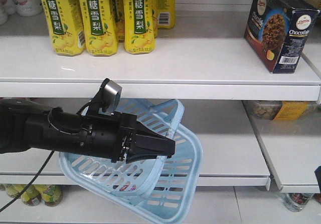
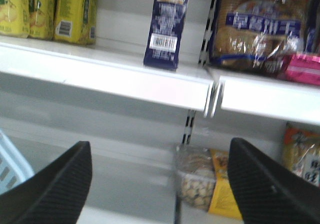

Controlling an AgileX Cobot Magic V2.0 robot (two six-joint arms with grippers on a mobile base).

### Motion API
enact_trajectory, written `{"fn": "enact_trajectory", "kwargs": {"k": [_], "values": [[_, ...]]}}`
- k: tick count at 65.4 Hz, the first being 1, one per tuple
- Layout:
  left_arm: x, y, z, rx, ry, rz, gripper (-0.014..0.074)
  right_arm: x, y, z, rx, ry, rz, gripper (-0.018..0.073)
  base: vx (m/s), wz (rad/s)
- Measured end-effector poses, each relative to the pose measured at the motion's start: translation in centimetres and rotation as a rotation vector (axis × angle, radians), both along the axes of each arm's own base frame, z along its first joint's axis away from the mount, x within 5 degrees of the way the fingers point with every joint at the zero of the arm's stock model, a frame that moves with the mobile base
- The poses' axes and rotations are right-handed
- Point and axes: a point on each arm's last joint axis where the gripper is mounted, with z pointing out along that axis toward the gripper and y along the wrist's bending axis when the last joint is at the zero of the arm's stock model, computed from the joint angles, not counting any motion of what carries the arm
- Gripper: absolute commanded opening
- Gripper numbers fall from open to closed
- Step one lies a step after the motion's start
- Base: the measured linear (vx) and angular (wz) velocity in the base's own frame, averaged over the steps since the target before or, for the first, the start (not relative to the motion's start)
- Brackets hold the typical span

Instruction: Left arm holds basket, right arm returns cookies

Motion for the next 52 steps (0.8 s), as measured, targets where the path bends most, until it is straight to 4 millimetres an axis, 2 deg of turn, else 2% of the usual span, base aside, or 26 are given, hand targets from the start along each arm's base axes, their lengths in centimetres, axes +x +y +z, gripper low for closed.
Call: {"fn": "enact_trajectory", "kwargs": {"k": [15,34,52], "values": [[0.00,0.00,0.00,0.000,0.000,0.000,-0.0006,0.06,-0.17,-0.49,0.233,0.027,0.007,0.0370,0.00,0.00],[0.00,0.00,0.00,0.000,0.000,0.000,-0.0006,0.11,-0.23,-0.95,0.222,0.075,-0.006,-0.0016,0.00,0.00],[0.00,0.00,0.00,0.000,0.000,0.000,-0.0006,0.11,-0.23,-1.00,0.207,0.079,-0.008,-0.0008,0.00,0.00]]}}
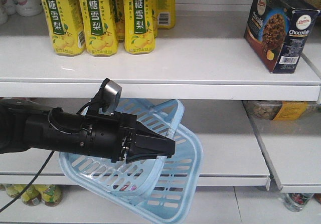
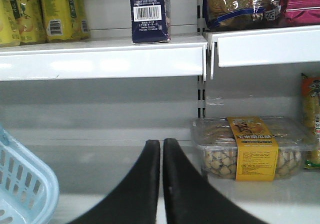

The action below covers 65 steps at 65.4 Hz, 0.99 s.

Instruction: Left arm holds basket, right arm returns cookies

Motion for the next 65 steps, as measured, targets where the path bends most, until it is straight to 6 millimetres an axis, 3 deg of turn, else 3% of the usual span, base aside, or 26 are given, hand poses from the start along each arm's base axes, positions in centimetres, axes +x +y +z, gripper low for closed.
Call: {"fn": "enact_trajectory", "kwargs": {"k": [44,53,65], "values": [[-0.3,0.0,0.0,-0.015,0.006,-0.007,-0.0006,0.0,0.0,0.0,-0.004,0.001,0.000,-0.0008,0.00,0.00],[-2.3,0.8,0.7,-0.032,-0.009,-0.001,-0.0006,0.0,0.0,0.0,-0.005,0.001,0.000,-0.0008,0.00,0.00],[-7.5,2.7,2.5,-0.035,-0.101,-0.051,-0.0006,0.0,0.0,0.0,-0.005,0.001,0.000,-0.0008,0.00,0.00]]}}
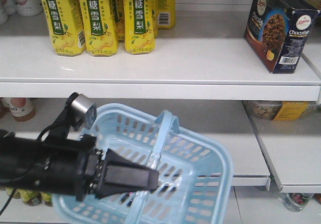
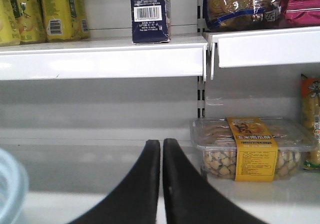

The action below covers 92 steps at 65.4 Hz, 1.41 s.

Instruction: Left arm holds basket, right arm returns cookies

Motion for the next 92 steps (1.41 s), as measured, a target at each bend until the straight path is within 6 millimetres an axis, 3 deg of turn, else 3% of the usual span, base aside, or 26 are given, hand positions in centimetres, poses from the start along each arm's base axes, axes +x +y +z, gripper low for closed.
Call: {"fn": "enact_trajectory", "kwargs": {"k": [16,31,52,70,82,92], "values": [[-6.1,3.2,-0.4,0.156,-0.239,0.071,-0.0006,0.0,0.0,0.0,0.000,0.000,0.000,-0.0008,0.00,0.00],[-9.3,7.2,-3.6,0.430,-0.576,0.284,-0.0006,0.0,0.0,0.0,0.000,0.000,0.000,-0.0008,0.00,0.00],[-9.9,11.3,-7.5,0.624,-0.692,0.691,-0.0006,0.0,0.0,0.0,0.000,0.000,0.000,-0.0008,0.00,0.00],[-10.4,12.9,-9.6,0.625,-0.723,0.879,-0.0006,0.0,0.0,0.0,0.000,0.000,0.000,-0.0008,0.00,0.00],[-10.7,14.0,-10.0,0.599,-0.676,1.040,-0.0006,0.0,0.0,0.0,0.000,0.000,0.000,-0.0008,0.00,0.00],[-11.2,14.9,-9.7,0.657,-0.762,1.137,-0.0006,0.0,0.0,0.0,0.000,0.000,0.000,-0.0008,0.00,0.00]]}}
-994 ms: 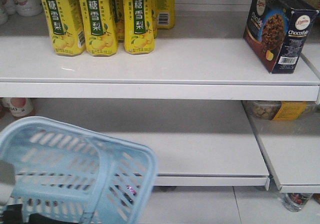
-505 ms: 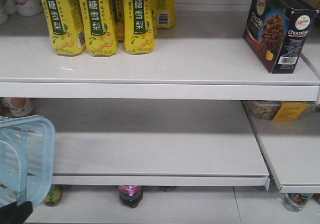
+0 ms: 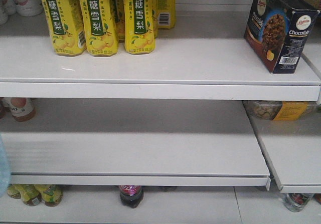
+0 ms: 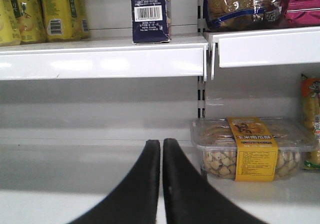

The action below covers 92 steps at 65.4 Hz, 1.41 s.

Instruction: Left arm holds basket, right arm returns cookies

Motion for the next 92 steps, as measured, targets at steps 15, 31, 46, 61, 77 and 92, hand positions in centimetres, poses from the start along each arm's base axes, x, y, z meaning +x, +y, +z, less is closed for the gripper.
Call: {"fn": "enact_trajectory", "kwargs": {"k": [15,31,46,61,77,92], "values": [[-0.8,1.0,0.2,0.044,-0.067,0.130,-0.0006,0.0,0.0,0.0,0.000,0.000,0.000,-0.0008,0.00,0.00],[-0.9,1.5,0.0,0.051,-0.046,0.217,-0.0006,0.0,0.0,0.0,0.000,0.000,0.000,-0.0008,0.00,0.00],[-0.8,1.3,0.5,0.123,-0.102,0.201,-0.0006,0.0,0.0,0.0,-0.001,0.000,0.000,-0.0008,0.00,0.00],[-0.8,1.3,0.6,0.149,-0.109,0.192,-0.0006,0.0,0.0,0.0,-0.001,0.000,0.000,-0.0008,0.00,0.00],[-0.8,1.2,0.6,0.147,-0.111,0.169,-0.0006,0.0,0.0,0.0,-0.001,0.000,0.000,-0.0008,0.00,0.00],[-0.8,1.1,0.5,0.145,-0.111,0.157,-0.0006,0.0,0.0,0.0,-0.001,0.000,0.000,-0.0008,0.00,0.00]]}}
